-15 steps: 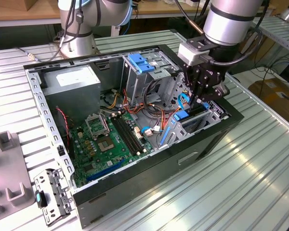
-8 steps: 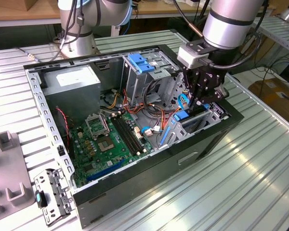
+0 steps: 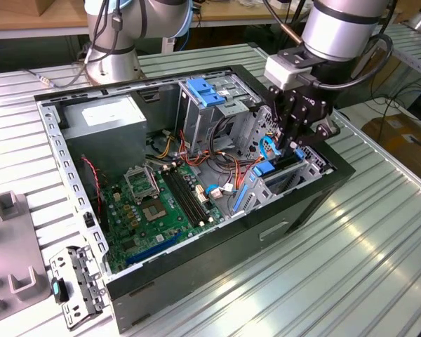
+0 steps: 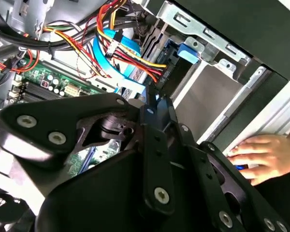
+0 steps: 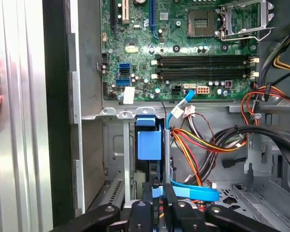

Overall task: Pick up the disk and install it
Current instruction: 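Insert the second disk wire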

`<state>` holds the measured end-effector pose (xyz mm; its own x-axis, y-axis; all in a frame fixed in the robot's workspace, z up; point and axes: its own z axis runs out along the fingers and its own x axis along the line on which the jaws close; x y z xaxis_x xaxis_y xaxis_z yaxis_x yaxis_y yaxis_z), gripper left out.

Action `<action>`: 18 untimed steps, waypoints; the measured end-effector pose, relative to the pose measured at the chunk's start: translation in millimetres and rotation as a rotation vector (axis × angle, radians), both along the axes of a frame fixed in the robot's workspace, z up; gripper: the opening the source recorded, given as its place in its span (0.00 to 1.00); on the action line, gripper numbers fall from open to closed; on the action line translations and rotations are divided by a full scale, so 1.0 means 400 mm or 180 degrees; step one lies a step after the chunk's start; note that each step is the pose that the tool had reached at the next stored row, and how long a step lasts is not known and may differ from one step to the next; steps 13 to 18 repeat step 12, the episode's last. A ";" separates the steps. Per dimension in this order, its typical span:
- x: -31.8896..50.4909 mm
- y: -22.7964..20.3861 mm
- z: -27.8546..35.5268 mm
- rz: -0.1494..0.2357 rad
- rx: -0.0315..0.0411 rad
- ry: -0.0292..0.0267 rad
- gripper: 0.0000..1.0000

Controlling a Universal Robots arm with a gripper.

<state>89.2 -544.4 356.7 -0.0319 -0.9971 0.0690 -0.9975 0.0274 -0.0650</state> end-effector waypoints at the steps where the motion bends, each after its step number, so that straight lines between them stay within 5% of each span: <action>1: 0.000 0.000 0.000 0.0000 0.0000 0.0000 0.22; 3: 0.000 0.000 0.000 0.0000 0.0000 0.0000 0.11; 18: 0.000 0.000 0.000 0.0000 0.0001 0.0000 0.11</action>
